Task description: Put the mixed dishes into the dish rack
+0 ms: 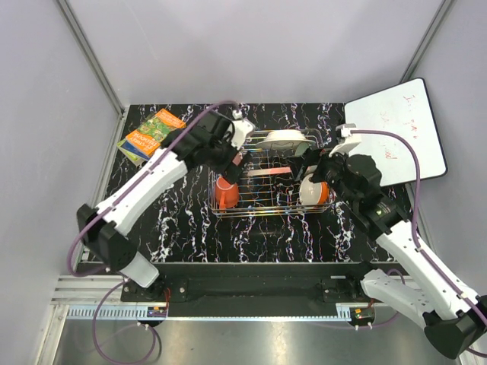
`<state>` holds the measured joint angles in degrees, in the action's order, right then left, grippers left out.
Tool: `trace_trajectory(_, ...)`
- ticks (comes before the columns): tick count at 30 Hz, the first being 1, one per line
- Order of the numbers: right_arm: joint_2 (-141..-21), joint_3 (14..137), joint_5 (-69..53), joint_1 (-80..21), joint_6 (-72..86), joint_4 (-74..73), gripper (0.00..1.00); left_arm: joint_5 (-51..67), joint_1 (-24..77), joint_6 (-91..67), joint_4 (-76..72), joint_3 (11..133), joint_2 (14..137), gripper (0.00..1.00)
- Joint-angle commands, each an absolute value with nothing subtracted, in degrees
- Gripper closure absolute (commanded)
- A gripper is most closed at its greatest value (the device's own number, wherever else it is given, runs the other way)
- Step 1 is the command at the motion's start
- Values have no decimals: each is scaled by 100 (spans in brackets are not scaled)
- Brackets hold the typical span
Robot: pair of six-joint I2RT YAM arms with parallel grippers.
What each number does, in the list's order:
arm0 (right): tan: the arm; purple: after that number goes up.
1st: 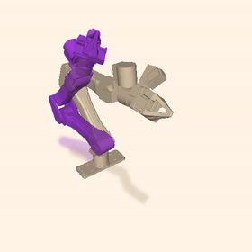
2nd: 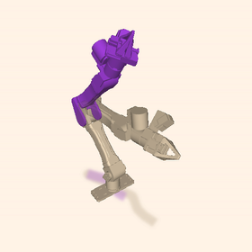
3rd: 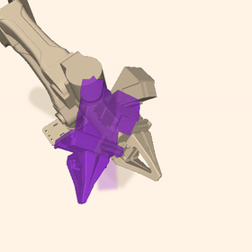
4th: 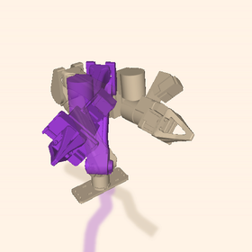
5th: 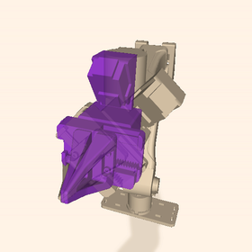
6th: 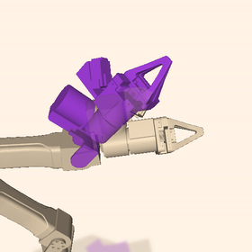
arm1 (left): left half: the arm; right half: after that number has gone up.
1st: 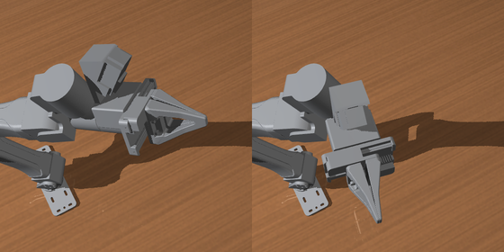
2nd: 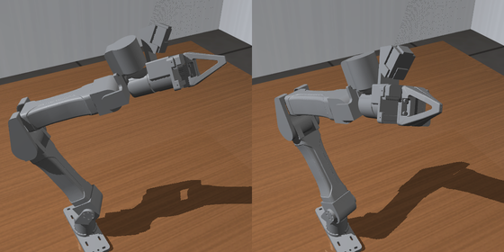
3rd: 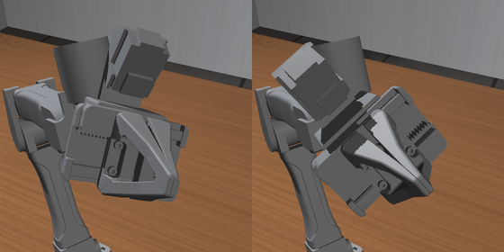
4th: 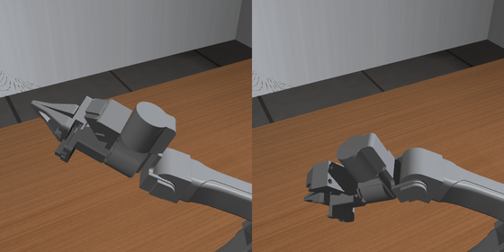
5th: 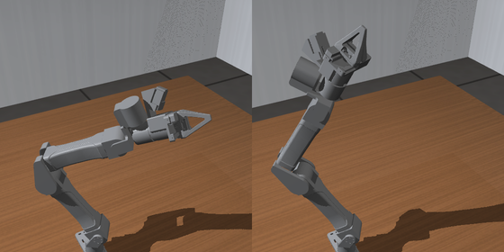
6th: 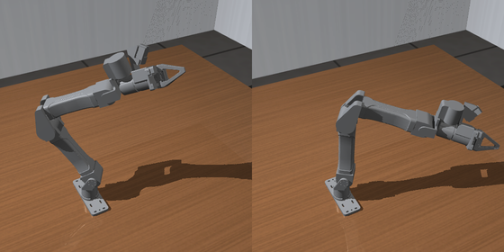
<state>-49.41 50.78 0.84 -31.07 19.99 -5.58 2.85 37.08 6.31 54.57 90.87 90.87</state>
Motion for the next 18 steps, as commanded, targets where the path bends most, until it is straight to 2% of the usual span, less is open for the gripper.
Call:
trace_trajectory(1,-5097,5589,1949,-3120,1810,-2310,0,203,3665,896,5546,9694,8114,1)
trace_trajectory(5,-5159,5783,2469,-3120,1697,-2952,0,18,3498,1098,5572,9344,7560,1)
trace_trajectory(11,-5124,5836,2067,-3120,1907,-3400,0,342,2674,984,5538,8659,6926,1)
trace_trajectory(18,-5098,5915,1828,-3120,1907,-3674,0,395,2356,897,5326,8323,6706,1)
